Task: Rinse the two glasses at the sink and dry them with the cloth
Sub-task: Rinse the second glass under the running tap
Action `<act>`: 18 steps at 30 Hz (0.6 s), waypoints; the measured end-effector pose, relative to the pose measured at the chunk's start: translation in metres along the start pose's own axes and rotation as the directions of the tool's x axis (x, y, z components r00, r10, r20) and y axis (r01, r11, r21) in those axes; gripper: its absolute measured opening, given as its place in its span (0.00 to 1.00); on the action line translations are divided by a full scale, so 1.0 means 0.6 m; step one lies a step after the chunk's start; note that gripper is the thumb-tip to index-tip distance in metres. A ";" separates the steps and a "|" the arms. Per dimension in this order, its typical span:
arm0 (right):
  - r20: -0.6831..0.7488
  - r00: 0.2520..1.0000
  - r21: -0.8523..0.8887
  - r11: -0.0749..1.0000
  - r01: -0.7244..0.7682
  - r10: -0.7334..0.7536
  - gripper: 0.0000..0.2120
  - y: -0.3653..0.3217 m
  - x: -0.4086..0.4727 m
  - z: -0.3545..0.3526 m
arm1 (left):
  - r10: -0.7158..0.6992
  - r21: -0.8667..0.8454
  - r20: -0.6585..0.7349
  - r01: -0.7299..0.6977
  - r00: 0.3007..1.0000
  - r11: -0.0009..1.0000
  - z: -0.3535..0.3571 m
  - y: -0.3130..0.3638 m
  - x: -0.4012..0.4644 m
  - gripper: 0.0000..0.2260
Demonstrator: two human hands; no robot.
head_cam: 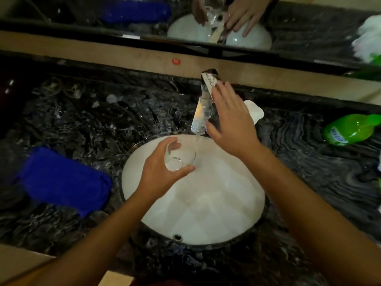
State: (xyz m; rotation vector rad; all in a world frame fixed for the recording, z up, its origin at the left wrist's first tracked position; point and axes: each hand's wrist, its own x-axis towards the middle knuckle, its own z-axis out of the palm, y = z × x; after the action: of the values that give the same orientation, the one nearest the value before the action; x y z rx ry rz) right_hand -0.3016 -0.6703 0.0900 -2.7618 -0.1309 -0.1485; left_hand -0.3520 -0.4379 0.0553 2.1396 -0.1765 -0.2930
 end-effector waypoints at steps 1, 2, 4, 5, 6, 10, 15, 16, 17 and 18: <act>0.005 1.000 0.002 1.000 -0.001 0.001 0.40 0.004 -0.001 0.005 | -0.002 -0.010 -0.006 0.002 1.000 1.000 0.000 0.003 -0.009 0.39; 0.009 1.000 0.012 1.000 0.003 -0.003 0.40 0.007 -0.004 0.009 | -0.009 -0.022 -0.025 0.008 1.000 1.000 0.003 0.002 -0.019 0.39; 0.027 1.000 0.071 0.997 -0.011 0.009 0.40 0.010 -0.010 0.017 | -0.027 -0.038 -0.071 0.025 0.997 0.999 0.009 0.005 -0.043 0.38; 0.031 0.999 0.098 0.995 -0.013 0.010 0.41 0.011 -0.015 0.021 | -0.044 -0.051 -0.093 0.040 0.995 0.998 0.011 0.008 -0.056 0.38; 0.027 1.000 0.113 0.994 -0.013 0.010 0.41 0.012 -0.018 0.023 | -0.062 -0.072 -0.115 0.054 0.991 0.996 0.012 0.008 -0.067 0.38; -0.003 1.000 0.117 0.993 -0.002 0.002 0.42 0.014 -0.023 0.025 | -0.108 -0.118 -0.225 0.083 0.969 0.990 0.008 0.006 -0.128 0.36; -0.021 1.000 0.211 0.977 -0.013 0.018 0.41 0.013 -0.021 0.034 | -0.202 -0.092 -0.321 0.182 0.925 0.979 -0.005 -0.004 -0.214 0.33; -0.035 0.999 0.241 0.970 -0.032 0.042 0.41 0.008 -0.021 0.036 | -0.224 -0.083 -0.328 0.208 0.918 0.975 -0.008 -0.008 -0.228 0.34; -0.053 0.996 0.268 0.962 -0.054 0.071 0.40 -0.001 -0.021 0.038 | -0.251 -0.080 -0.331 0.238 0.910 0.968 -0.012 -0.014 -0.243 0.34; -0.071 0.993 0.286 0.955 -0.075 0.099 0.39 -0.010 -0.021 0.042 | -0.281 -0.092 -0.335 0.266 0.899 0.960 -0.015 -0.021 -0.257 0.33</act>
State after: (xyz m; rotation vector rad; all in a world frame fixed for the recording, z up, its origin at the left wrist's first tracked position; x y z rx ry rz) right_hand -0.3127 -0.6567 0.0674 -2.4659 -0.0062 -0.2056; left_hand -0.4973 -0.3873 0.0713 2.1323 0.3358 -0.0757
